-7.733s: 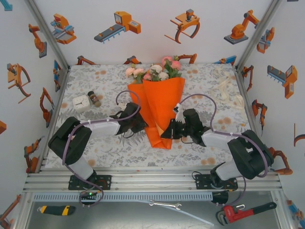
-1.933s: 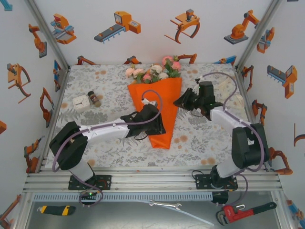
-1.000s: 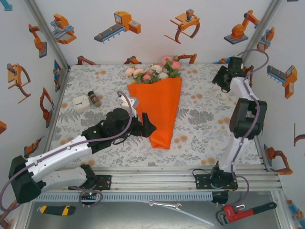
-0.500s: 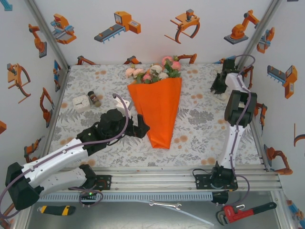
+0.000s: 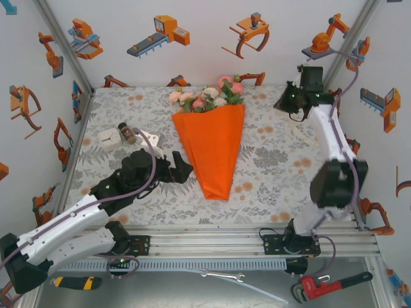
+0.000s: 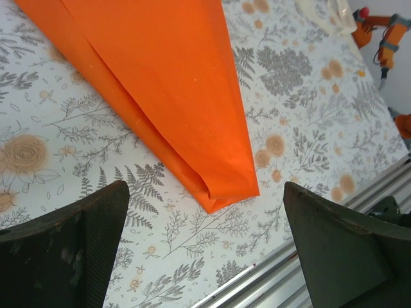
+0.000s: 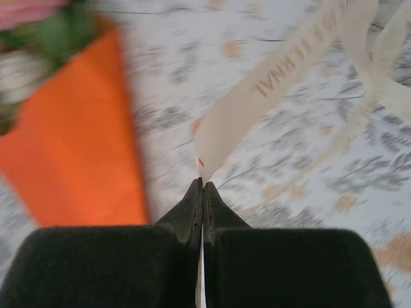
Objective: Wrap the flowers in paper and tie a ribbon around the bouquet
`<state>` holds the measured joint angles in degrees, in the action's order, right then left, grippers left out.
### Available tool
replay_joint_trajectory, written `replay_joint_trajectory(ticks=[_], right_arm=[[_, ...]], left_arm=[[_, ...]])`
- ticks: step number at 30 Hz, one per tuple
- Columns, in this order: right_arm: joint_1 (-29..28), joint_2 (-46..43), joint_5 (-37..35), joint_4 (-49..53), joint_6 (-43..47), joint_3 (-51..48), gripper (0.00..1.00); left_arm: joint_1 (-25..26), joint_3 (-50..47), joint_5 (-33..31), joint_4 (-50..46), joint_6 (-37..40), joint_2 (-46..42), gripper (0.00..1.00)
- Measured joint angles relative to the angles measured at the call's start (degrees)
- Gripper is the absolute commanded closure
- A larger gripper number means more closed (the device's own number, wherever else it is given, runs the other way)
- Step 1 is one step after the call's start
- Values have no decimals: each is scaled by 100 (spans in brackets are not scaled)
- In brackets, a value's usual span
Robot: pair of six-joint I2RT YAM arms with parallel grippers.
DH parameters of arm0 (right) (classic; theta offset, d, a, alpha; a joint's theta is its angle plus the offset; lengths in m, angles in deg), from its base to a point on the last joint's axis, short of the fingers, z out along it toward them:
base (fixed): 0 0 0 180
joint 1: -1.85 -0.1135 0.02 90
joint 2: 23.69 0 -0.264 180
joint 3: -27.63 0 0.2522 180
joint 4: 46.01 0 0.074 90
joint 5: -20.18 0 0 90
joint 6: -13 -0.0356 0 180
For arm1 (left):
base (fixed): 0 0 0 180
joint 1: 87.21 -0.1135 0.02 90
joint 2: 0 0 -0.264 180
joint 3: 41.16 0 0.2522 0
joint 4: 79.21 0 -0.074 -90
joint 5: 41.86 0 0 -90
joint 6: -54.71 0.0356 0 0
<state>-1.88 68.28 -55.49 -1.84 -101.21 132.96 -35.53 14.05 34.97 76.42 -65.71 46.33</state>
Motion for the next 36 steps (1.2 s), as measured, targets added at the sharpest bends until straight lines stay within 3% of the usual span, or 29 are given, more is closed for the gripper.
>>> replay_joint_trajectory(ticks=[2,5,9,10,13,16,19,22,25,29,33,36], right_arm=[[-817,-1023,221,-345,-2,-229,100],[-1945,-1856,557,-772,-33,-621,100],[-3049,-1827,544,-975,-240,-1163,100],[-3342,-1631,516,-1040,-334,-1285,93],[-3989,-844,590,-1307,-678,-1528,56],[-4242,-251,734,-1499,-911,-1552,42],[-3936,-271,715,-1508,-1003,-1563,41],[-2920,-804,713,-1692,-1121,-1832,41],[-1659,-1526,404,-1788,-1147,-2385,42],[-551,-2052,-428,-1539,-1169,-3121,43],[262,-1665,-785,-1340,-1182,-3613,44],[511,-1169,-765,-1266,-1182,-3652,44]], left_arm=[[-4,0,-61,-131,-26,-205,3],[-7,0,-186,-341,-70,-455,3],[-9,7,-527,-776,-223,-699,3],[-11,7,-623,-901,-267,-756,3],[-31,7,-850,-1193,-378,-927,3],[-35,7,-1003,-1375,-476,-1062,3],[-42,4,-960,-1408,-544,-994,3],[-74,66,-708,-1399,-568,-479,1],[-83,444,-407,-1464,-485,597,3],[-90,1429,35,-1491,-120,2223,13],[-87,2695,660,-1147,332,3838,24],[-59,3735,1012,-979,669,5012,29]])
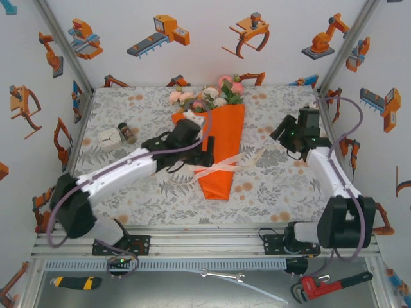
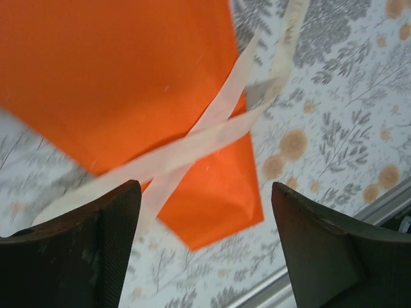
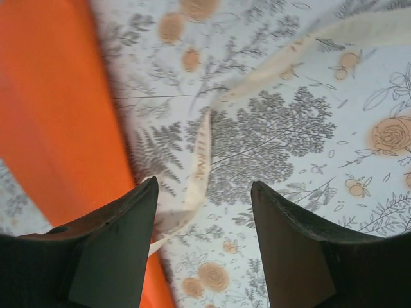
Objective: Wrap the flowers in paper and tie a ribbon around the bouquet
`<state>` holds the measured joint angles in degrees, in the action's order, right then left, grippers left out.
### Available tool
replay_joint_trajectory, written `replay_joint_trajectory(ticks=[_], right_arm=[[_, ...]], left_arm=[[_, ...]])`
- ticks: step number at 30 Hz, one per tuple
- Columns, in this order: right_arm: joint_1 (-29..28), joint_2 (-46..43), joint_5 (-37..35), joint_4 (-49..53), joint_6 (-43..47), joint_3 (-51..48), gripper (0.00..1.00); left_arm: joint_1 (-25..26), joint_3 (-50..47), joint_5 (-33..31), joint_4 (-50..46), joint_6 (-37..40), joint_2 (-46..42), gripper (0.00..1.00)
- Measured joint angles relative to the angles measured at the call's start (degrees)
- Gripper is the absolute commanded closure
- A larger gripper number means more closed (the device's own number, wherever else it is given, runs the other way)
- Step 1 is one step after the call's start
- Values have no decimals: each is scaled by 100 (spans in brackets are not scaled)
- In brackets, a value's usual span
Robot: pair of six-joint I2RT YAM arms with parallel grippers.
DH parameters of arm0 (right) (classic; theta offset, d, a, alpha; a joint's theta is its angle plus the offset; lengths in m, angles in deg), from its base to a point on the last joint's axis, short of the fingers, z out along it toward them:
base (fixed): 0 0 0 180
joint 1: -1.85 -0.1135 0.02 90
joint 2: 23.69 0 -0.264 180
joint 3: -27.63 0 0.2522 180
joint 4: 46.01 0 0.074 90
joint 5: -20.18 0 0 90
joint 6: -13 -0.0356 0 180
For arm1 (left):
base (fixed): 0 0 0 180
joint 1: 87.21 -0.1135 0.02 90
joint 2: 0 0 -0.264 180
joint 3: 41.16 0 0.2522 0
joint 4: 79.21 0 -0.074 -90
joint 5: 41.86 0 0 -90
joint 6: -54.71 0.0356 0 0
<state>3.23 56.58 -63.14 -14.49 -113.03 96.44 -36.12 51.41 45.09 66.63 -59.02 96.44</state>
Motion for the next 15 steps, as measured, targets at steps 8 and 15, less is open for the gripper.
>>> replay_joint_trajectory(ticks=[8,15], right_arm=[[26,197,149,-175,0,-7,44],[70,310,291,-278,2,-17,44]], left_arm=[[293,2050,190,35,914,2317,33],[514,3709,92,-522,1858,3773,33]])
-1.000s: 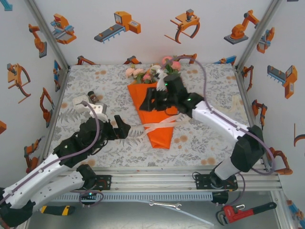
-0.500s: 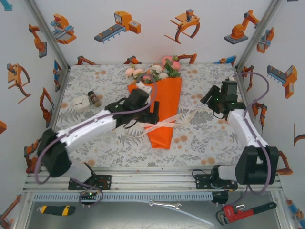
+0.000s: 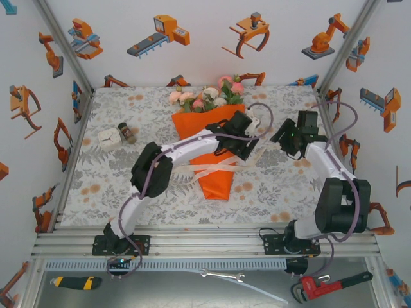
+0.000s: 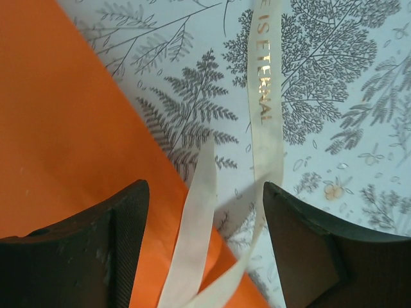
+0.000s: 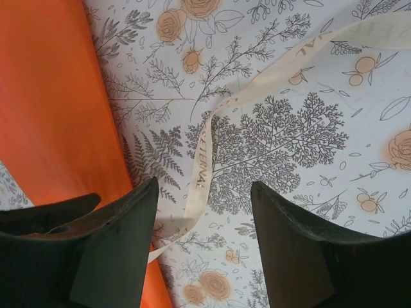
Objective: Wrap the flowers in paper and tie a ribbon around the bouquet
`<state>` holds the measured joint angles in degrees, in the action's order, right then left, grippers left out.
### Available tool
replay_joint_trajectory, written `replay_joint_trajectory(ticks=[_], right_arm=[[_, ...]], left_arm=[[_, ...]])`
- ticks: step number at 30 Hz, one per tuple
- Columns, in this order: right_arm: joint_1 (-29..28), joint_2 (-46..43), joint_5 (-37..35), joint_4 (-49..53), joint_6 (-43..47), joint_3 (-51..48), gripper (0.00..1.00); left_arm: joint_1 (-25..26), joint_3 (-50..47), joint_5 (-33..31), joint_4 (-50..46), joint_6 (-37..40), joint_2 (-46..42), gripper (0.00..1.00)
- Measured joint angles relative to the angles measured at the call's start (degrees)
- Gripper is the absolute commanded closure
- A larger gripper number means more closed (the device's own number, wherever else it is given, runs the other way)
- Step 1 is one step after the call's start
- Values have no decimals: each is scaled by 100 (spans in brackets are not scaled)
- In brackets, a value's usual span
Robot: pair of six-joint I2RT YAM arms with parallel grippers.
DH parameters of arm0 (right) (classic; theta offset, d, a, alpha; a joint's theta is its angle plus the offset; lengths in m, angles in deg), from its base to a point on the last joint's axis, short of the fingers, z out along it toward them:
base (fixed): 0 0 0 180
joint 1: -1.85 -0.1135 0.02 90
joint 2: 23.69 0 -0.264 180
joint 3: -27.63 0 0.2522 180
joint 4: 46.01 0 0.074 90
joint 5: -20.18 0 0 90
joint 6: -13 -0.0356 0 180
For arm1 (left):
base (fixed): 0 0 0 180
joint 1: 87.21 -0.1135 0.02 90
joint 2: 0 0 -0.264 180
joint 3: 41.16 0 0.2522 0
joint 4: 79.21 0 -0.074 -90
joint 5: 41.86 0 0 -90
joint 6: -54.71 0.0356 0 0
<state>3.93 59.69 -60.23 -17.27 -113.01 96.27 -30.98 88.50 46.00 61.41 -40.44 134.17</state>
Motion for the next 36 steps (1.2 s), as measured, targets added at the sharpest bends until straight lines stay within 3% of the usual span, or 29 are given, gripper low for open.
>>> replay_joint_trajectory(ticks=[5,11,20,23,26,32,36], right_arm=[[61,22,96,-55,0,-127,44],[79,20,153,-76,0,-254,44],[111,20,155,-96,-2,-256,44],[129,20,153,-94,-4,-256,44],[151,20,151,-94,-9,-254,43],[181,118,61,-98,-39,-205,39],[229,586,-225,-76,-48,105,38]], left_arm=[[118,968,-192,-446,507,745,36],[140,1016,-96,-820,975,868,42],[151,1016,-33,-970,1272,868,72],[160,1016,-35,-984,1320,868,91],[160,1016,-33,-990,1316,866,100],[146,828,-90,-922,1040,472,100],[55,-37,-494,-638,680,-846,100]])
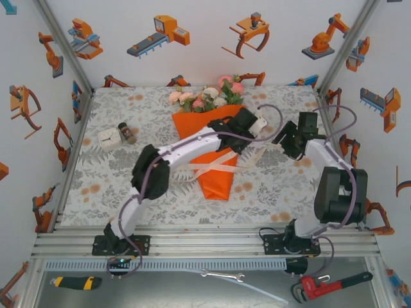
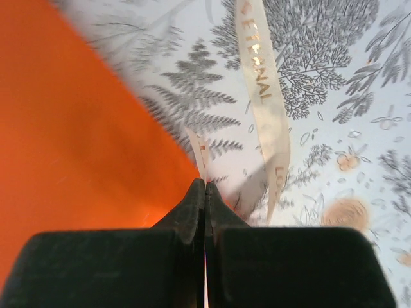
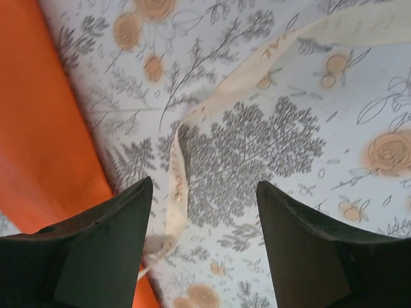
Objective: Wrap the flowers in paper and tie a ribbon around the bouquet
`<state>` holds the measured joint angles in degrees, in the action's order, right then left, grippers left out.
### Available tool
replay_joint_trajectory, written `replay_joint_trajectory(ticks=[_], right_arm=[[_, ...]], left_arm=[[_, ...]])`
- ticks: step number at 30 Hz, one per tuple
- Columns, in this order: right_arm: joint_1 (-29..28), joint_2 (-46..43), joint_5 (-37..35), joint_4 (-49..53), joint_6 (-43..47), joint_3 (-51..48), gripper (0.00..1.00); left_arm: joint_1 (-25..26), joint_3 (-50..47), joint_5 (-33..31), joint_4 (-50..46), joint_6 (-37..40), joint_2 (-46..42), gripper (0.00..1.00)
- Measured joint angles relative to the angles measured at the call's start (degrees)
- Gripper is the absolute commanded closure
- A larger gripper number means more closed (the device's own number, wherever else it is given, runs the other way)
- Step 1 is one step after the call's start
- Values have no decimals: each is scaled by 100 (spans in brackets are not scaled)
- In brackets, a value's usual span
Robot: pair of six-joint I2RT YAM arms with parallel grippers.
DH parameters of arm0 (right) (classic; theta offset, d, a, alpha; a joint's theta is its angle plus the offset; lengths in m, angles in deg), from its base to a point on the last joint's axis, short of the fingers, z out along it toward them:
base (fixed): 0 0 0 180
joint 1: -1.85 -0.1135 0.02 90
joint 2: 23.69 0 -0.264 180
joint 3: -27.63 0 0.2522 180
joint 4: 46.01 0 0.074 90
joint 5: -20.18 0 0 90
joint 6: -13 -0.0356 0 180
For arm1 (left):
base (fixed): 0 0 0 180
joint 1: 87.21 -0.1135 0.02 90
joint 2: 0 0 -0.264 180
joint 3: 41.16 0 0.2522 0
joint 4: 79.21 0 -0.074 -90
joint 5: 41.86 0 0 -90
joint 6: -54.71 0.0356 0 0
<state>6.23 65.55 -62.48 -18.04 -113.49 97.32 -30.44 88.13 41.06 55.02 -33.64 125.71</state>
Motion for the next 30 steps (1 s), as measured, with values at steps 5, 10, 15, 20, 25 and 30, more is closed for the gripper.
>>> replay_joint_trajectory(ticks=[5,10,15,20,25,30], right_arm=[[293,455,-433,101,-61,417,37],[557,957,-1045,396,-131,1071,36],[584,1620,-1386,654,-240,1722,36],[634,2306,-1556,1058,-361,2275,36],[697,2455,-1593,1296,-407,2304,43],[719,2468,-1423,1298,-466,2306,100]], left_arm=[[-866,-1784,-866,398,-778,-2590,100],[-3560,-4205,-1482,243,-2190,-5622,100],[-6516,-5890,-780,-442,-2944,-7383,100],[-7954,-6343,-15,-870,-3259,-6579,100],[-8885,-6723,673,-852,-3585,-5759,70],[-8924,-6699,1165,-595,-3880,-5709,38]])
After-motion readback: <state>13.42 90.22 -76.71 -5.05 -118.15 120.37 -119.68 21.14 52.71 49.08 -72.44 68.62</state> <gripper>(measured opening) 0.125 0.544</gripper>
